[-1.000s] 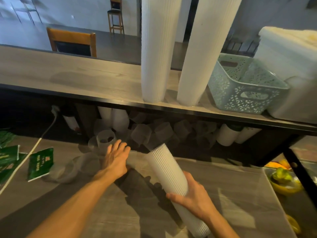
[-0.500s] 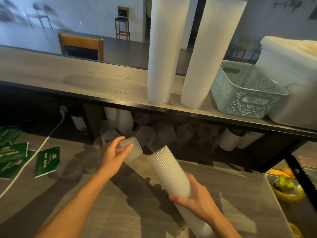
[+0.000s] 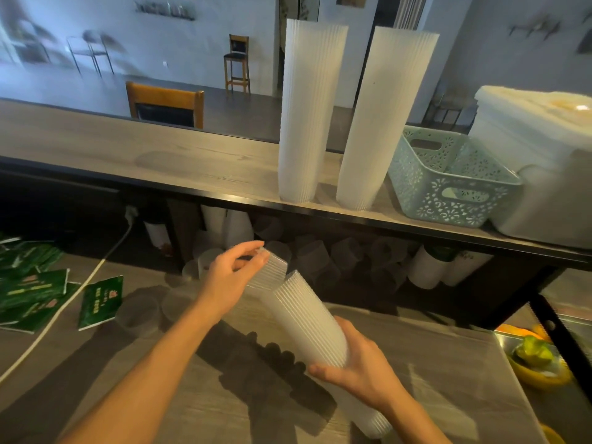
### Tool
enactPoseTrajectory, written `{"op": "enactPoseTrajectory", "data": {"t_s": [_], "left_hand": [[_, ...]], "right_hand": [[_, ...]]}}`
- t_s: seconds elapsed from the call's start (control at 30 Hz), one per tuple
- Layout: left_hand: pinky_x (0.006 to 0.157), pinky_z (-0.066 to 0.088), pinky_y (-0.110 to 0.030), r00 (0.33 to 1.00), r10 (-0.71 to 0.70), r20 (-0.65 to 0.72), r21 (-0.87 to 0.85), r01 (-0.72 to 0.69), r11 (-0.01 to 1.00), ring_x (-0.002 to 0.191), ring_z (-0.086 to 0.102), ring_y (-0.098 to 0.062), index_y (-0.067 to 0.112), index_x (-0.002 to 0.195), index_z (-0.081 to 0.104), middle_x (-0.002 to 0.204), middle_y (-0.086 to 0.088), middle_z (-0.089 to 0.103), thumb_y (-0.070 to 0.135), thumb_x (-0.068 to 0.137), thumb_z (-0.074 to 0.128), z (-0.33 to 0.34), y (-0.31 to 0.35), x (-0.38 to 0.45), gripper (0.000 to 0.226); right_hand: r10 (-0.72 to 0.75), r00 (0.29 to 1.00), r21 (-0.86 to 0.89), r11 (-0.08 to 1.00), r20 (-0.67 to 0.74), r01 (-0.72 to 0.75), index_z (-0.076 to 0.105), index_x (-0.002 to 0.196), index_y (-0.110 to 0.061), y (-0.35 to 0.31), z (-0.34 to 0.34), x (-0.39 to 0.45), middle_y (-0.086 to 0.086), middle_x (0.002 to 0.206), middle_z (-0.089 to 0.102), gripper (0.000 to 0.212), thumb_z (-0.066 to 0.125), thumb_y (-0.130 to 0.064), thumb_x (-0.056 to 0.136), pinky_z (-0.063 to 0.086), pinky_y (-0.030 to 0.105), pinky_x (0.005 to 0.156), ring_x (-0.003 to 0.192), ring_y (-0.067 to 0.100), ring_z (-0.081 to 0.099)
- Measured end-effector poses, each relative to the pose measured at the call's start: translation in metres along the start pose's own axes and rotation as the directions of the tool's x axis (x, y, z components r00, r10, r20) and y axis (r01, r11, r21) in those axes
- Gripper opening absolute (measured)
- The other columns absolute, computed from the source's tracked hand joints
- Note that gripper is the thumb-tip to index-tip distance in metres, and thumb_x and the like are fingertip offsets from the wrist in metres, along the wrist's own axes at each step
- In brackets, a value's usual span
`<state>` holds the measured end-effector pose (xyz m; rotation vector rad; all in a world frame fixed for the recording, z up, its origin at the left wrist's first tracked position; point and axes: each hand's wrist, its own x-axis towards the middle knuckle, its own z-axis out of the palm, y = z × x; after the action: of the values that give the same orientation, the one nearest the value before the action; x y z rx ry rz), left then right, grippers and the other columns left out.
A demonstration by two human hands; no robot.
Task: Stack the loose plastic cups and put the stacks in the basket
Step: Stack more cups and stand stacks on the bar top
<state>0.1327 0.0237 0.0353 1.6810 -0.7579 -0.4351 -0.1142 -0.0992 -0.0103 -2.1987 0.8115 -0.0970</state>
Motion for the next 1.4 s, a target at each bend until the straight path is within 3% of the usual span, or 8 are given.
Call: {"op": "enactPoseTrajectory", "data": {"t_s": [0.23,0.43,0.67,0.83,1.07,1.17,1.3,1.4], "left_hand": [[0.098,0.04,-0.02,0.977,-0.001,0.214,0.106,-0.022,0.994,0.117,0.054,0.0,0.039,0.126,0.063,0.125,0.021,0.059,0.054,0.087,0.055,0.011,0.017,-0.005,0.042],[0.106,0.027,-0.026,0.971,-0.034,0.238,0.041,0.025,0.999,0.124,0.04,0.007,0.046,0.139,0.049,0.132,0.03,0.046,0.077,0.088,0.026,0.027,0.021,-0.025,0.063],[0.091,0.048,-0.028,0.997,-0.076,0.018,-0.429,0.076,0.9,0.12,0.055,-0.013,0.027,0.147,0.037,0.132,0.005,0.055,0.066,0.071,0.064,0.023,0.028,-0.029,0.09],[0.086,0.054,-0.032,0.995,-0.044,0.085,-0.424,0.076,0.902,0.113,0.062,-0.013,0.028,0.135,0.049,0.119,0.005,0.066,0.052,0.08,0.06,0.026,0.024,-0.044,0.06],[0.09,0.054,-0.034,0.993,-0.033,0.116,-0.381,0.075,0.922,0.113,0.063,-0.01,0.039,0.135,0.048,0.119,0.013,0.066,0.074,0.081,0.046,0.011,0.029,-0.057,0.065],[0.087,0.053,-0.022,0.989,0.038,0.144,-0.328,0.012,0.945,0.116,0.058,0.0,0.048,0.136,0.038,0.12,0.027,0.061,0.072,0.075,0.058,0.001,0.042,-0.055,0.069],[0.091,0.055,-0.032,0.983,0.061,0.171,-0.337,0.0,0.942,0.118,0.061,-0.011,0.045,0.14,0.04,0.125,0.016,0.063,0.078,0.062,0.069,-0.025,0.058,-0.039,0.089],[0.097,0.054,-0.037,0.98,0.114,0.166,-0.167,-0.086,0.982,0.114,0.061,-0.005,0.045,0.144,0.033,0.127,0.018,0.059,0.053,0.072,0.079,-0.041,0.072,-0.023,0.085]], "right_hand": [[-0.054,0.999,0.019,0.998,-0.002,0.054,0.029,0.139,-0.055,-0.001,-0.002,-0.002,-0.025,0.131,0.051,0.095,0.074,-0.077,0.058,0.049,0.038,0.1,0.116,0.002,0.051],[-0.118,0.992,0.064,0.991,-0.04,0.121,0.031,0.135,-0.056,-0.01,0.002,0.005,-0.026,0.127,0.05,0.09,0.072,-0.079,0.059,0.051,0.039,0.096,0.114,0.003,0.052],[-0.194,0.972,0.096,0.974,-0.134,0.207,0.029,0.133,-0.053,-0.033,0.003,0.023,-0.022,0.122,0.05,0.085,0.073,-0.075,0.063,0.053,0.038,0.091,0.11,0.005,0.054],[-0.263,0.949,0.151,0.945,-0.175,0.29,0.026,0.129,-0.057,-0.057,0.001,0.038,-0.029,0.12,0.047,0.082,0.074,-0.074,0.064,0.055,0.031,0.088,0.108,-0.002,0.055],[-0.319,0.923,0.311,0.873,-0.216,0.375,0.03,0.132,-0.046,-0.105,0.0,0.049,-0.026,0.118,0.049,0.076,0.079,-0.057,0.074,0.052,0.015,0.077,0.109,-0.012,0.051],[-0.357,0.899,0.372,0.822,-0.253,0.431,0.034,0.135,-0.044,-0.125,-0.004,0.058,-0.033,0.119,0.048,0.075,0.076,-0.06,0.076,0.055,0.022,0.084,0.112,-0.007,0.054],[-0.374,0.885,0.465,0.754,-0.276,0.464,0.035,0.133,-0.047,-0.154,-0.013,0.071,-0.026,0.121,0.052,0.06,0.064,-0.064,0.083,0.056,0.029,0.085,0.112,-0.001,0.058],[-0.419,0.857,0.485,0.707,-0.3,0.515,0.034,0.136,-0.041,-0.179,-0.022,0.082,-0.023,0.123,0.052,0.055,0.05,-0.065,0.089,0.056,0.032,0.091,0.116,0.004,0.057]]}}
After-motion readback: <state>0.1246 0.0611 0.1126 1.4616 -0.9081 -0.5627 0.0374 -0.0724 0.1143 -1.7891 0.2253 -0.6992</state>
